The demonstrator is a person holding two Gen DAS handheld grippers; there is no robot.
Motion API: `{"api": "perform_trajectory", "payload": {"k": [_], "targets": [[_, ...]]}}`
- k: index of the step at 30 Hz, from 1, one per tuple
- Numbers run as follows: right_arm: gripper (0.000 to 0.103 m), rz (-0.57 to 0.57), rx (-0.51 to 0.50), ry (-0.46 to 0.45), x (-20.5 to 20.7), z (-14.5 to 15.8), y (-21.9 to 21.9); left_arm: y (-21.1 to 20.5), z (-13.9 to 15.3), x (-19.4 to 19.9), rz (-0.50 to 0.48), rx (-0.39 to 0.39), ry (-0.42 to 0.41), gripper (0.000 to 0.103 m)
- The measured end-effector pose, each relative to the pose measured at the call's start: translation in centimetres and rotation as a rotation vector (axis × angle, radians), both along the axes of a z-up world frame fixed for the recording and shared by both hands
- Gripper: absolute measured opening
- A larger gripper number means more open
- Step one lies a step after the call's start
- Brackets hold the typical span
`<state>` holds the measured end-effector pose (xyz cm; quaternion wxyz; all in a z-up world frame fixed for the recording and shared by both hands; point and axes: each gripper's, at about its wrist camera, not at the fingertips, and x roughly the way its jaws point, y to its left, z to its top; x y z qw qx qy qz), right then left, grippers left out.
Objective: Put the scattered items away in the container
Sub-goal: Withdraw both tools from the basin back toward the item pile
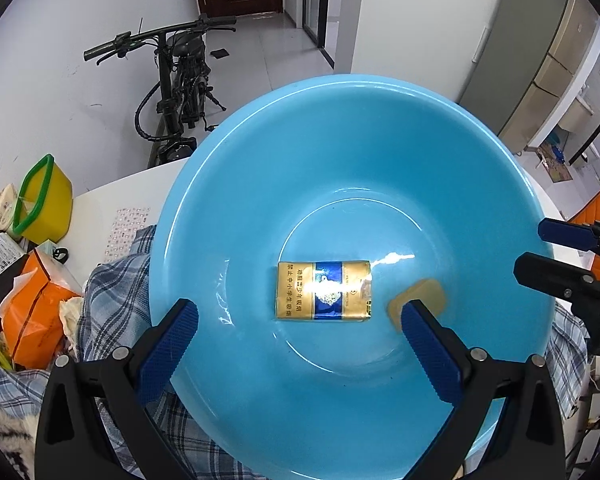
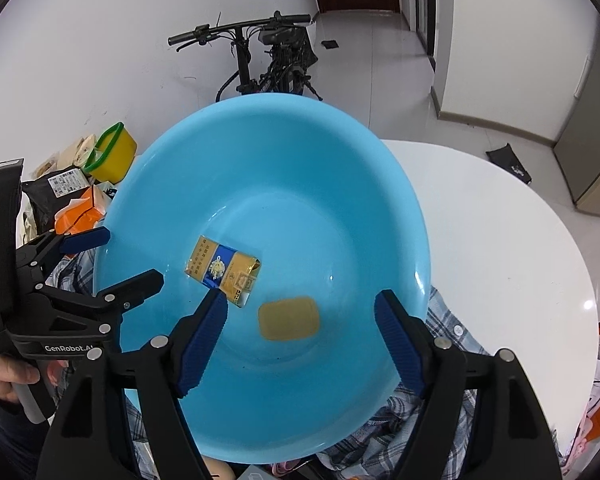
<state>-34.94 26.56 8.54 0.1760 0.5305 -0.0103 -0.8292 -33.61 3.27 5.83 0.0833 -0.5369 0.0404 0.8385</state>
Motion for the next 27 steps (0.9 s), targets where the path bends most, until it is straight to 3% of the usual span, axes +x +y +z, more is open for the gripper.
{"api": "perform_trajectory", "payload": {"k": [11,14,19,21,24,27], "targets": [[0.075,-0.009,-0.036,0.174,2.1,5.1,-0.1,-0.2,5.0,1.3,0.032,0.047,0.13,0.103],[0.083,-0.013,-0.049,0.227,2.7,6.7,-0.1,0.3,6.9,1.8,0.02,0.04,0.177,0.103],[0.084,-0.034,-0.063,0.284,3.3,8.2,0.1,0.3,8.5,2.2,0.033,0.053,0.228,0.103],[0.084,-0.037,-0.077,0.342,4.1,8.7,0.2,0.2,9.4,3.2,0.036,0.059,0.298,0.103],[0.084,-0.051,-0.118,0.471,5.6,9.3,0.6,0.3,10.3,4.2,0.059,0.011,0.399,0.103],[0.084,-0.065,-0.138,0.569,6.7,9.8,0.8,0.3,11.2,5.0,0.06,0.03,0.455,0.103]]}}
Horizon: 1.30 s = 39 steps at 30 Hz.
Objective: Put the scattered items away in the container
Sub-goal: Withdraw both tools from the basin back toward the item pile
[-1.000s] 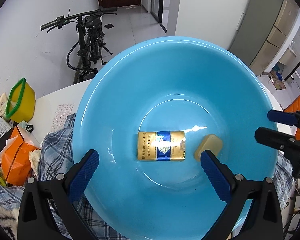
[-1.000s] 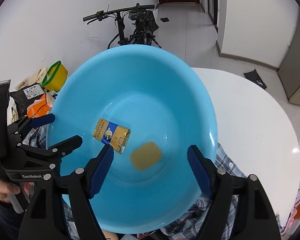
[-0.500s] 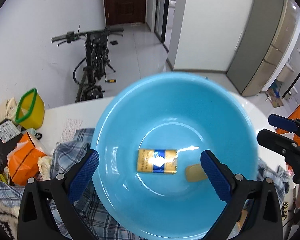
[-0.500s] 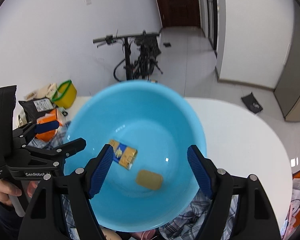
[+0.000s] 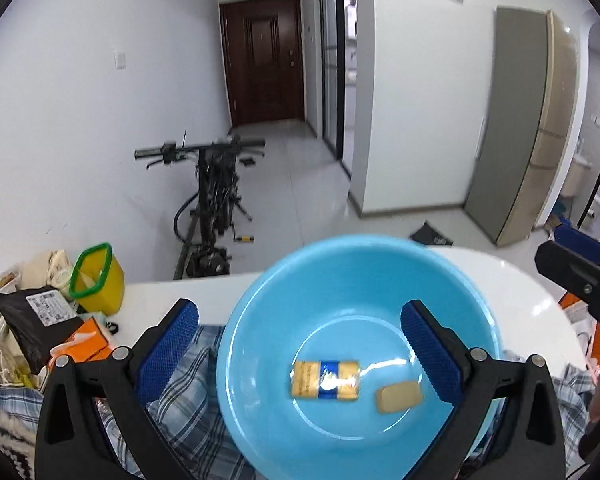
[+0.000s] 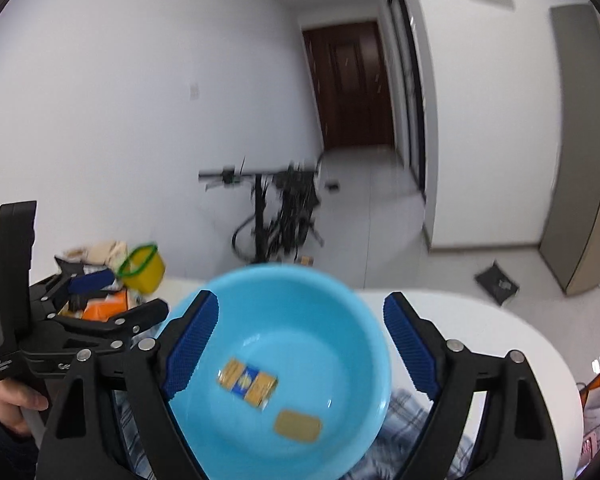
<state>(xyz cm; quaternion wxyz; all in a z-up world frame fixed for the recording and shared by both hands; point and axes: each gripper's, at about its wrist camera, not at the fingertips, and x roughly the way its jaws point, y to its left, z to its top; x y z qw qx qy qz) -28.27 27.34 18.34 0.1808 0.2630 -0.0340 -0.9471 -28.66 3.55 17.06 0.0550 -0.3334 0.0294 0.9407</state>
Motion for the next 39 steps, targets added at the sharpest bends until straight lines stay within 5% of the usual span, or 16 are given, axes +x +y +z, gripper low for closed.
{"api": "perform_trajectory", "payload": {"k": [3,7,11,14,18,22,26,32,39], "targets": [[0.087,-0.003,0.017,0.047,0.7,0.7,-0.1,0.2,1.0,0.6,-0.012,0.017,0.03,0.103],[0.103,-0.013,0.051,0.13,2.3,1.7,-0.4,0.3,1.9,1.5,0.002,0.034,0.066,0.103],[0.103,-0.031,0.114,0.252,4.9,2.6,-0.8,0.7,2.0,3.6,0.041,-0.022,0.181,0.103],[0.103,-0.087,0.185,0.264,6.2,2.6,-1.2,0.8,1.7,5.2,0.036,-0.046,0.216,0.103],[0.103,-0.129,0.158,0.277,8.2,2.3,-0.4,-0.3,1.6,8.5,0.029,0.047,0.28,0.103],[0.103,-0.155,0.12,0.266,10.8,2.0,1.0,-1.3,1.1,10.8,-0.001,0.108,0.247,0.103],[0.103,-0.232,0.182,0.24,14.2,1.4,2.1,-1.5,0.1,14.4,-0.065,0.107,0.251,0.103],[0.103,-0.24,0.279,0.368,21.0,0.1,1.2,-1.5,-1.4,19.8,-0.067,0.04,0.32,0.103],[0.103,-0.223,0.179,0.343,25.8,-2.7,1.7,-1.8,-4.0,25.2,-0.059,0.033,0.284,0.103]]}}
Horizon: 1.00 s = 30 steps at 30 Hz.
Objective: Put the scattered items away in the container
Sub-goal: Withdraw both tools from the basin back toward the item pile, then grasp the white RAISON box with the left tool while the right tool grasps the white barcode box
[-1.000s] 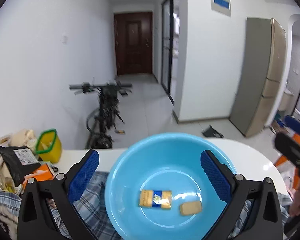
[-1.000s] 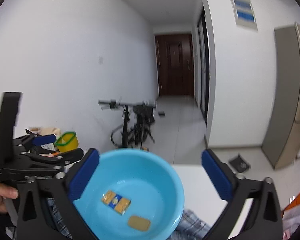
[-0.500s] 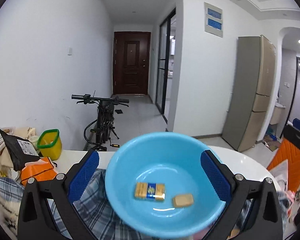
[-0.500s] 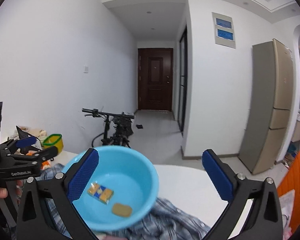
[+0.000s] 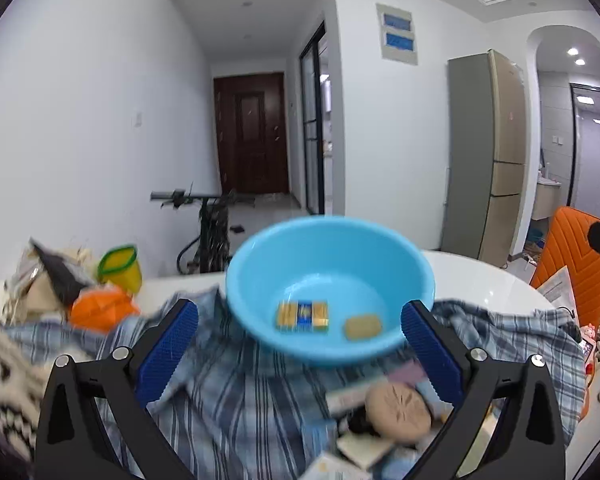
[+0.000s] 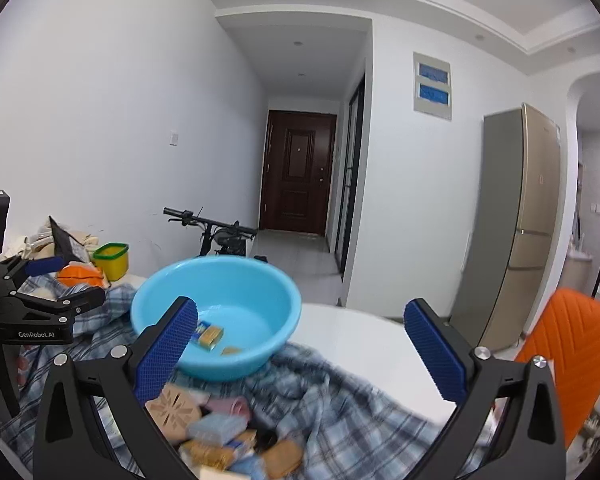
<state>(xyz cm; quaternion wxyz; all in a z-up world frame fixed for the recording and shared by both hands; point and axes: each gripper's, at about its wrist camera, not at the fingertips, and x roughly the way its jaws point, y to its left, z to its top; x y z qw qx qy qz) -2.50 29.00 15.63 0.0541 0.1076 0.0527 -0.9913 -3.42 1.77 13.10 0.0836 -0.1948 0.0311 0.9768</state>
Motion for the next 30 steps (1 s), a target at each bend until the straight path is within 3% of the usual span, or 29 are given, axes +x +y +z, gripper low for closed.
{"api": "perform_trajectory", "payload": {"k": [8,14,17,20,27,30], "targets": [[0.103,-0.041,-0.017,0.018,1.9,-2.9,-0.3,0.6,-2.3,2.0,0.007,-0.01,-0.011,0.103],[0.103,-0.037,0.004,0.004,3.3,-6.2,-0.3,-0.2,-5.6,2.4,0.062,0.025,-0.08,0.103],[0.103,-0.022,0.017,-0.039,4.0,-8.6,-0.5,-1.2,-8.1,2.3,0.091,0.079,-0.144,0.103],[0.103,-0.006,0.028,-0.086,4.8,-10.9,-0.9,-1.8,-10.0,3.0,0.096,0.106,-0.149,0.103],[0.103,0.072,-0.044,-0.183,6.4,-14.0,-1.1,-1.3,-13.0,5.1,0.096,0.038,-0.095,0.103],[0.103,0.087,-0.047,-0.217,6.3,-14.6,-1.4,-1.3,-13.7,4.7,0.074,0.053,-0.14,0.103]]}}
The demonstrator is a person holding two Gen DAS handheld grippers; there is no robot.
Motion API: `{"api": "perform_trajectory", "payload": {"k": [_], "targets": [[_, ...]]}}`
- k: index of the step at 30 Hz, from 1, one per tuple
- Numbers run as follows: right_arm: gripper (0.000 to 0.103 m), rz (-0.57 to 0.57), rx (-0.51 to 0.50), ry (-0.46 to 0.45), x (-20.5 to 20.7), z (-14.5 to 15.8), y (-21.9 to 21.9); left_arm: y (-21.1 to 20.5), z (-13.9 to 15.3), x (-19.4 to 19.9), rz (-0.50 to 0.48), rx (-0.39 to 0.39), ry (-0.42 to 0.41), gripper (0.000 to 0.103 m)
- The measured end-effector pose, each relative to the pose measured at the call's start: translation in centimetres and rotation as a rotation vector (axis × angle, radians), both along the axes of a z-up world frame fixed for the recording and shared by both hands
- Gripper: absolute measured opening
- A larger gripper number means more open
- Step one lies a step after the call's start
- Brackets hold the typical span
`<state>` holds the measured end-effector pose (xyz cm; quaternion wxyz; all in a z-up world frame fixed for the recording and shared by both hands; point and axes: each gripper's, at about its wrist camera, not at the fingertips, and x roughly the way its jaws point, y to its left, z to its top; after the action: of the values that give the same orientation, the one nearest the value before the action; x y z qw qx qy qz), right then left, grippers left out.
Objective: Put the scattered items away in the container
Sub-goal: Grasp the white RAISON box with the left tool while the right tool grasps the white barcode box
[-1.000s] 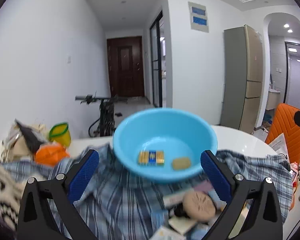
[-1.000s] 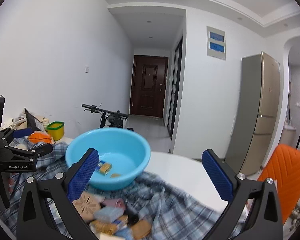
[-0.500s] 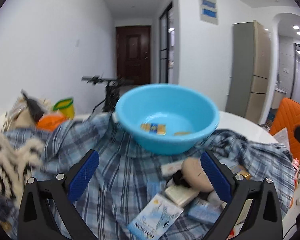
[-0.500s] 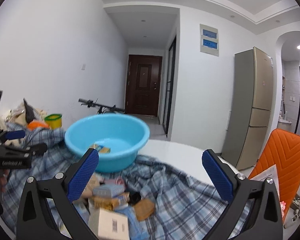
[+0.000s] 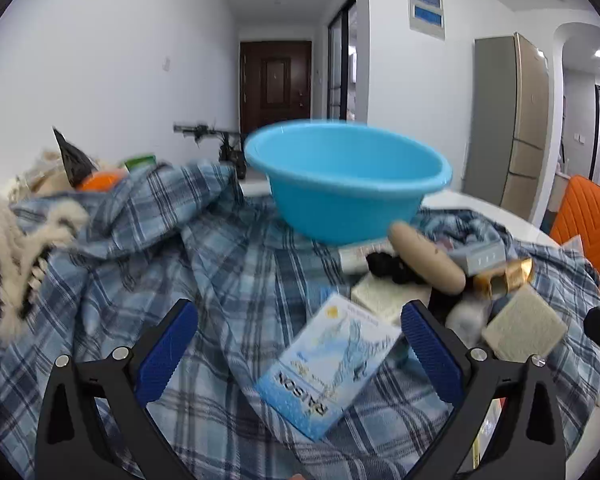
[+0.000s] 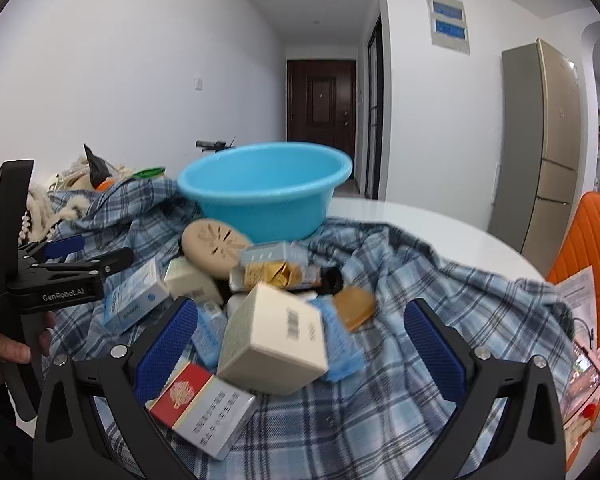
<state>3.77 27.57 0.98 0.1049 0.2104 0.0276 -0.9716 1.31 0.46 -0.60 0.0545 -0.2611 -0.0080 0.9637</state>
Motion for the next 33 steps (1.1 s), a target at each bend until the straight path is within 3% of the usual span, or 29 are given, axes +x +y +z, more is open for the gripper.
{"api": "perform_trajectory", "payload": {"k": [10,14,20,24,29,33], "targets": [[0.103,0.015,-0.003,-0.051,-0.6,-1.4,-0.3,0.7,-2.6,-2.4,-0.129,-0.034,-0.189,0.103],[0.103,0.022,-0.021,-0.068,-0.9,-1.9,-0.2,0.9,-3.1,-3.6,-0.232,-0.108,-0.254,0.103],[0.103,0.015,-0.029,-0.072,-1.2,-2.1,0.2,1.9,-1.7,-4.0,-0.53,-0.28,-0.259,0.103],[0.103,0.004,-0.041,-0.064,-1.2,-2.0,0.4,2.7,-2.0,-4.3,-0.617,-0.394,-0.259,0.103],[0.103,-0.002,-0.058,-0.07,-1.4,-2.1,0.4,2.8,-2.6,-5.5,-0.666,-0.318,-0.358,0.103],[0.103,-0.006,-0.044,-0.072,-1.5,-2.1,0.5,3.3,-2.6,-5.6,-0.68,-0.333,-0.353,0.103]]}}
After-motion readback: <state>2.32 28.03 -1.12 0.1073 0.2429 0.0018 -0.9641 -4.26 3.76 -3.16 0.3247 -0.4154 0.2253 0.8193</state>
